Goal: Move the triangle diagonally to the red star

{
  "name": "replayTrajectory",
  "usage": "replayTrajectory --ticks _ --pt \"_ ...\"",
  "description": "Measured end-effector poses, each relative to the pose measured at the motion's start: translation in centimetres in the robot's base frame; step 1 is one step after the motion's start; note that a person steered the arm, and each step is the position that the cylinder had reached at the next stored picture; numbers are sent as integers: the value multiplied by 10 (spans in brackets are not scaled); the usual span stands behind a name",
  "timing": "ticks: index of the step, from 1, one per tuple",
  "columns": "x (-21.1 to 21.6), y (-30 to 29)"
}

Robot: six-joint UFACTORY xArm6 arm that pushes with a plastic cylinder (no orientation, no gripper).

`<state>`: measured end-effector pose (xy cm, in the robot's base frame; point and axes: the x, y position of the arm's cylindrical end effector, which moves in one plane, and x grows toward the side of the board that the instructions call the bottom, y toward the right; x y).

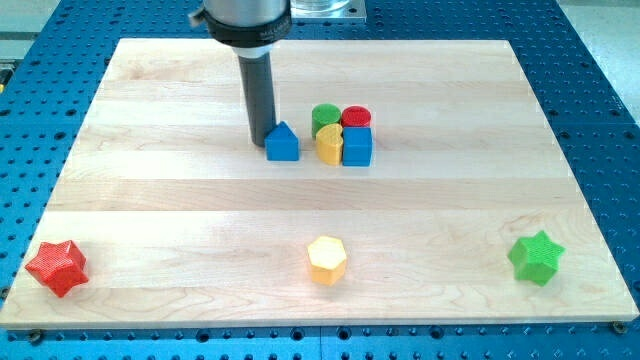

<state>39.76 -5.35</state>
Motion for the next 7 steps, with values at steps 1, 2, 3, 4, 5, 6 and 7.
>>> replayTrajectory --ticks 1,2,3,4,5,6,7 --pt "0 7" --pt "0 35" --pt "18 -26" --pt "80 14" --pt "71 34" --pt "54 34" --pt "39 34"
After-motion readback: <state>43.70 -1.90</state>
